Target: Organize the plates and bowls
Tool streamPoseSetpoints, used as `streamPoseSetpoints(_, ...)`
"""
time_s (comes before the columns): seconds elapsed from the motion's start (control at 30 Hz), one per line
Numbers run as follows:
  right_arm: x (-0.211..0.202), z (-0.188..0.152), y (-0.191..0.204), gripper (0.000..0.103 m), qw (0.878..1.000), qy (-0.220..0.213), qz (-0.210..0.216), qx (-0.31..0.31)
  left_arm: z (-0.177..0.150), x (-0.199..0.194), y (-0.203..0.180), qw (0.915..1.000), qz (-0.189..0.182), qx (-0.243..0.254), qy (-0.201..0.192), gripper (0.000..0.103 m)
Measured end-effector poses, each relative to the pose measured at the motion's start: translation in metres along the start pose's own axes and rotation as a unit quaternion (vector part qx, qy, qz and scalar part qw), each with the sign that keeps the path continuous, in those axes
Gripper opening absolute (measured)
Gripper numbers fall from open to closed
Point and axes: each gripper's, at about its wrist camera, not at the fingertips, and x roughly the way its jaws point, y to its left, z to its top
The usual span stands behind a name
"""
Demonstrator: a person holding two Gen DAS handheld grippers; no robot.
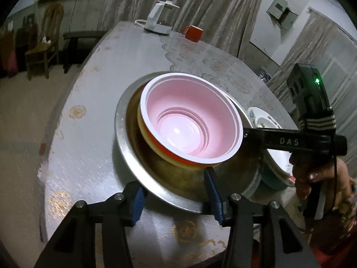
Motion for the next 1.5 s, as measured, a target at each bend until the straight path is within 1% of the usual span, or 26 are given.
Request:
streamPoseSetpoints(0.03,0.000,0.000,0.000,0.017,1.000,0.000,-0.002,-0.001,0.000,0.002,0.000,0.9999,-0.007,-0.008,0.007,0.056)
streamPoseSetpoints(0.1,0.001,0.000,0.001,0.017,1.000,0.000,-0.003,-0.001,-0.001,0.006,0.002,0.9993,-0.016,-0.028,0.019,0.067)
streamPoseSetpoints(0.17,0.002,0.001,0.001,0.017,1.000,0.000,-0.002,0.001,-0.002,0.009,0.006,0.9983,-0.024,-0.047,0.024,0.068)
streamPoseSetpoints(0.23,0.002,0.000,0.000,0.018,1.000,-0.001,0.000,0.003,-0.004,0.009,0.005,0.9983,-0.023,-0.049,0.021,0.068)
streamPoseSetpoints(0.27,0.002,0.000,0.000,0.018,1.000,-0.002,-0.001,0.003,-0.004,0.008,0.005,0.9986,-0.020,-0.046,0.017,0.066)
streamPoseSetpoints(0.3,0.002,0.001,0.000,0.018,1.000,-0.002,-0.002,0.001,-0.004,0.007,0.002,0.9991,-0.017,-0.038,0.011,0.062)
streamPoseSetpoints(0.37,0.003,0.000,0.001,0.018,1.000,-0.003,-0.004,0.001,-0.003,0.006,-0.005,0.9999,-0.005,-0.016,0.003,0.060)
streamPoseSetpoints(0.43,0.004,0.000,0.001,0.018,1.000,-0.003,-0.006,0.001,-0.004,0.005,-0.011,0.9999,0.014,0.002,-0.002,0.060)
streamPoseSetpoints(0.53,0.003,0.000,0.001,0.018,1.000,-0.003,-0.005,0.004,-0.005,0.004,-0.011,0.9997,0.021,0.010,-0.007,0.059)
streamPoseSetpoints(0.7,0.001,-0.003,0.002,0.018,1.000,-0.007,-0.010,-0.004,-0.004,0.002,-0.020,0.9976,0.055,0.039,-0.014,0.059)
streamPoseSetpoints(0.77,0.001,-0.004,0.002,0.018,1.000,-0.008,-0.007,-0.006,-0.004,0.000,-0.018,0.9970,0.062,0.042,-0.018,0.059)
streamPoseSetpoints(0.97,0.001,-0.006,0.001,0.018,1.000,-0.009,0.005,0.001,-0.001,-0.009,-0.020,0.9955,0.074,0.052,-0.029,0.059)
streamPoseSetpoints(1.1,-0.003,-0.007,0.003,0.018,1.000,-0.020,0.007,-0.001,0.002,-0.012,-0.023,0.9944,0.078,0.062,-0.037,0.059)
streamPoseSetpoints(1.23,-0.014,-0.007,0.005,0.018,0.999,-0.036,0.004,-0.009,0.006,-0.017,-0.030,0.9932,0.077,0.074,-0.045,0.059)
streamPoseSetpoints(1.5,-0.048,-0.013,-0.006,0.019,0.997,-0.073,0.007,0.018,0.020,-0.024,-0.059,0.9895,0.065,0.114,-0.060,0.059)
